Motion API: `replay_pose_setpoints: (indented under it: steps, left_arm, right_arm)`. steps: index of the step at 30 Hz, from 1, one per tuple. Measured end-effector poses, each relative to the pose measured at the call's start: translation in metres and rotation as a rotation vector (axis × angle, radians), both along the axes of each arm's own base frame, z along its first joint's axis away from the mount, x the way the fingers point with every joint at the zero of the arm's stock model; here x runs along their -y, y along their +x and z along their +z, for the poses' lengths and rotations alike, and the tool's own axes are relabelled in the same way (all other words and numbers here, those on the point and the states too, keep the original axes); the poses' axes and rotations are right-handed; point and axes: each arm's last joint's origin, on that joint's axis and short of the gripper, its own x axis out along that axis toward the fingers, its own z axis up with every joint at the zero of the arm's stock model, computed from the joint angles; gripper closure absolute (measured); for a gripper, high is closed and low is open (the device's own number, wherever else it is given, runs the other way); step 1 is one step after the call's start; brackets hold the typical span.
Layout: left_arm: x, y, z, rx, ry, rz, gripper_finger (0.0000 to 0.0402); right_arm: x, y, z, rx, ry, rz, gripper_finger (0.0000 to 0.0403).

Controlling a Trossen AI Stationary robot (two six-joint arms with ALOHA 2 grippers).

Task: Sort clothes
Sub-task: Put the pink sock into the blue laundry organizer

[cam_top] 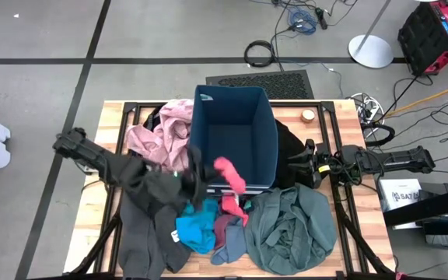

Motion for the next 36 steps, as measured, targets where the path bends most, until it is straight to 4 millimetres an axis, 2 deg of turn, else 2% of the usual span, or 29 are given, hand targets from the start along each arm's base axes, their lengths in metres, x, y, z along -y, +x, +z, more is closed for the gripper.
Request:
replay_pose_setpoints:
  steps: [4, 9, 16, 22, 29, 36]
  left_arm:
    - [-0.043, -0.001, 0.012, 0.039, -0.016, 0.129, 0.0394]
    - [-0.091, 0.008, 0.01, 0.025, -0.051, 0.197, 0.0394]
    - [-0.134, 0.019, 0.0, 0.024, -0.182, 0.241, 0.0393]
    - [-0.147, 0.02, -0.001, 0.043, -0.209, 0.29, 0.0343]
    - [-0.148, 0.02, -0.001, 0.055, -0.224, 0.298, 0.0271]
    - [-0.149, 0.02, -0.001, 0.069, -0.257, 0.3, 0.0243]
  right_arm:
    - [0.0, 0.0, 0.0, 0.0, 0.002, 0.0, 0.0287]
    - [0.0, 0.0, 0.0, 0.001, 0.011, 0.0, 0.0287]
    - [0.0, 0.0, 0.0, 0.0, 0.011, 0.0, 0.0287]
    - [0.0, 0.0, 0.0, 0.0, 0.006, 0.0, 0.0287]
    - [0.0, 0.0, -0.001, -0.012, -0.001, 0.0, 0.0287]
    - [0.0, 0.0, -0.002, -0.016, -0.001, 0.0, 0.0287]
